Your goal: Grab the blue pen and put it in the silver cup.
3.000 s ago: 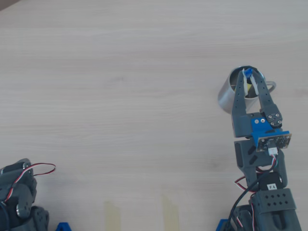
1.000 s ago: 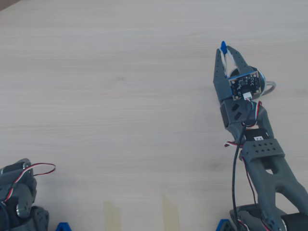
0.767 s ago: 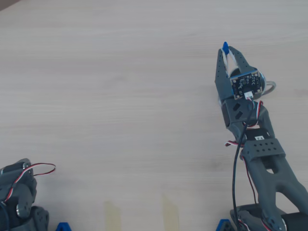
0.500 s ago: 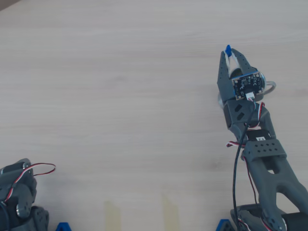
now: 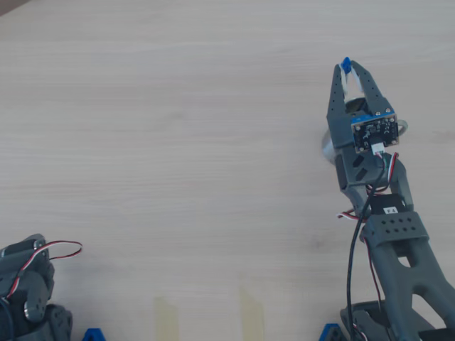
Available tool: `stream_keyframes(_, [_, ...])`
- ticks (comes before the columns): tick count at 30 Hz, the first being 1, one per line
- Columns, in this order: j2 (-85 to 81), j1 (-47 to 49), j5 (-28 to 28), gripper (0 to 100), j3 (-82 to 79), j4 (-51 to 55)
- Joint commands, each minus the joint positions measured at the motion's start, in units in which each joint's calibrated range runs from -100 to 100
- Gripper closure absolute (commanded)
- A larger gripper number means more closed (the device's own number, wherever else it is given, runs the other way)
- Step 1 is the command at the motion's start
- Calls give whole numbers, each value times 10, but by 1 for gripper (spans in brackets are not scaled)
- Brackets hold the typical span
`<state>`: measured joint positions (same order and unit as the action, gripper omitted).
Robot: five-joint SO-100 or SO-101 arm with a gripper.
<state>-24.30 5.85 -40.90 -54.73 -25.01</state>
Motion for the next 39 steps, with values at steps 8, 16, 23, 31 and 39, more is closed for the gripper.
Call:
stream_keyframes(8, [-79,-2,-3,98,68,-9])
stream_keyframes(16, [-109,-35,-3,98,62,-6])
stream_keyframes(23, [-107,-82,-3,98,62,-6])
stream_keyframes(31, [-94,-88,-3,98,63,-1])
stream_keyframes(39, [-24,-66,-2,98,78,-15])
